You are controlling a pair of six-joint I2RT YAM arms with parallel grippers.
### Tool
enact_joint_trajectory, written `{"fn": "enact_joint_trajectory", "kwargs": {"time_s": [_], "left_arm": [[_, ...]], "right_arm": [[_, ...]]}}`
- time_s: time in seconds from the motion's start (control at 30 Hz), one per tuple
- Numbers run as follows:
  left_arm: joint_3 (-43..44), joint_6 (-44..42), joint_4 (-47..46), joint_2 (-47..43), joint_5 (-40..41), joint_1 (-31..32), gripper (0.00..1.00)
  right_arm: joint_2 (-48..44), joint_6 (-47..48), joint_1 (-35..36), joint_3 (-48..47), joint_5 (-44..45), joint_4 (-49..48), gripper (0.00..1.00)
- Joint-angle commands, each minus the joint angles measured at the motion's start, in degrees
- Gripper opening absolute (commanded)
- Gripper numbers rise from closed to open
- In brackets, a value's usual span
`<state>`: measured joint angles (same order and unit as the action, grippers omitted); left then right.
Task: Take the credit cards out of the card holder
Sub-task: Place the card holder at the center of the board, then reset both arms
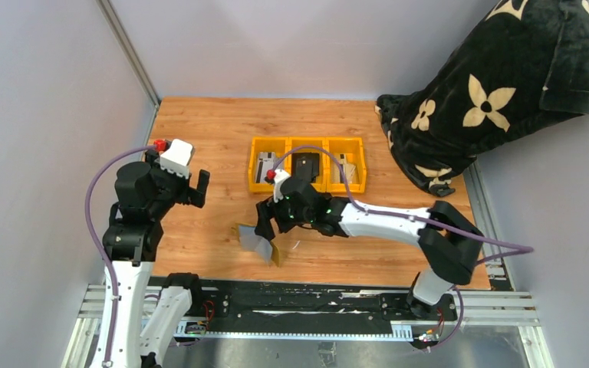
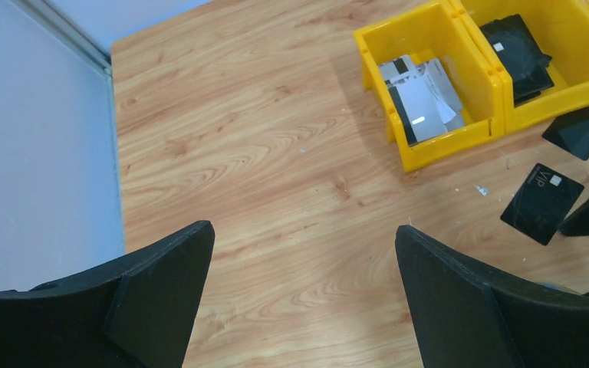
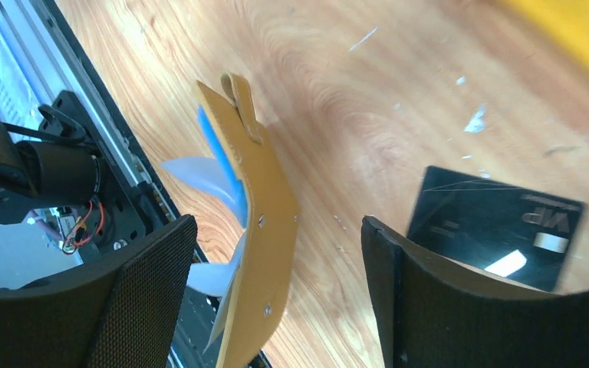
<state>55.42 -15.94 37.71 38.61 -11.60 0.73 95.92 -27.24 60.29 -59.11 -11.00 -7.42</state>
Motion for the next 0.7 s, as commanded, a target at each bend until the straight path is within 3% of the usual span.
{"fn": "enact_joint_trajectory", "kwargs": {"time_s": [0.0,0.23,0.33,0.47,0.53,0.67], "left_arm": [[-1.9,1.76,-3.76,0.31,2.1,-0.56,1.0],[-3.83,3.14,-7.29,2.63,2.5,-3.06,1.0],[-5.72,4.85,-10.07,4.65,1.0,-5.31,1.0],[-11.97,7.06,-17.36,4.93,-1.12,-7.12,1.0],[-17.16,7.34,-22.79,4.96,-2.57,-7.15,1.0],[-24.83,8.4,-36.36,9.26,-3.86,-7.15,1.0]], "right_arm": [[-8.13,7.76,-1.86,-2.72,9.7,8.68,0.83],[-21.77,13.12,-7.4,-1.02,10.84,16.34,0.85],[-31.39,15.56,-10.28,3.55,18.51,17.81,0.86],[-43.93,16.88,-15.42,13.03,36.73,18.91,0.88],[-50.21,14.69,-20.31,19.61,45.75,18.89,0.89],[-59.74,12.19,-34.2,31.7,51.63,12.5,0.93]]}}
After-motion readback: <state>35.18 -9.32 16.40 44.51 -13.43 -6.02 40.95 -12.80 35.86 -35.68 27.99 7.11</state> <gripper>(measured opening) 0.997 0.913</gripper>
